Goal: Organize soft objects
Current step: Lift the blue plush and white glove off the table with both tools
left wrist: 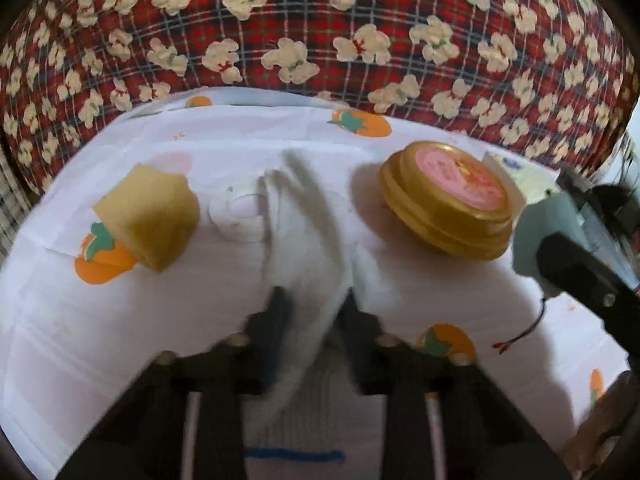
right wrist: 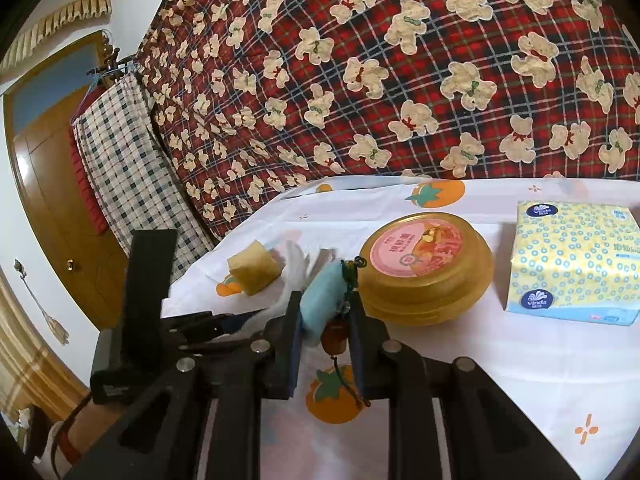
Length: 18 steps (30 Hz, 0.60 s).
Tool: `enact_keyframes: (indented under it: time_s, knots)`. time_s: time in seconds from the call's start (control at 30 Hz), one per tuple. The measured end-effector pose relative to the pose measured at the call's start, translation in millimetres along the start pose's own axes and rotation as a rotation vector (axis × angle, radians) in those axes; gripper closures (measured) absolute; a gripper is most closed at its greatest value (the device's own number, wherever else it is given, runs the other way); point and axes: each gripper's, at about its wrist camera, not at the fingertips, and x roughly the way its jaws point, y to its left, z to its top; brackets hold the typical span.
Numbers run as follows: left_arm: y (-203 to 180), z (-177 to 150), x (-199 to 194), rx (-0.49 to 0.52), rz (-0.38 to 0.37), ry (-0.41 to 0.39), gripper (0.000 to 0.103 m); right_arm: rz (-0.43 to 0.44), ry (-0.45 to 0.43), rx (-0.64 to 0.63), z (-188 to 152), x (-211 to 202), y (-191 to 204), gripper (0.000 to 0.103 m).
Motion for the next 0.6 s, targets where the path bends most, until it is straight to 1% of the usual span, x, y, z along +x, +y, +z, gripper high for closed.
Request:
enact_keyframes:
  time_s: [0.13,0.27,0.3,0.37,0.5,0.6]
  knots:
    - [7,-10,-19,-0.087,-0.086,-0.038,0.085,0.001,-0.007,0.009,2,-2,-3,0.08]
    - [3,-27,-41,-0.12,-0.129,-0.067,0.087,-0.005,-0.019,0.007,2,-5,-3,0.08]
    - [2,-32,-47,-0.128,-0.138,-0.075,0.089,-0.005,-0.018,0.007,2,-5,-3,0.08]
    - [-2,-39,-58,-0.128,-0.143,-0.09,0.09,-0.01,-0.023,0.005,2,-8,-3,0.081]
    - [-15,-49,-77,-0.094,-0.139,-0.108,0.09,-0.021,-0.054,-0.014,-1,-28,2,0.081]
    - [-23,-54,-79,-0.062,-0.11,-0.102,0.09,-0.035,-0.068,-0.012,-9,-48,3,0.081]
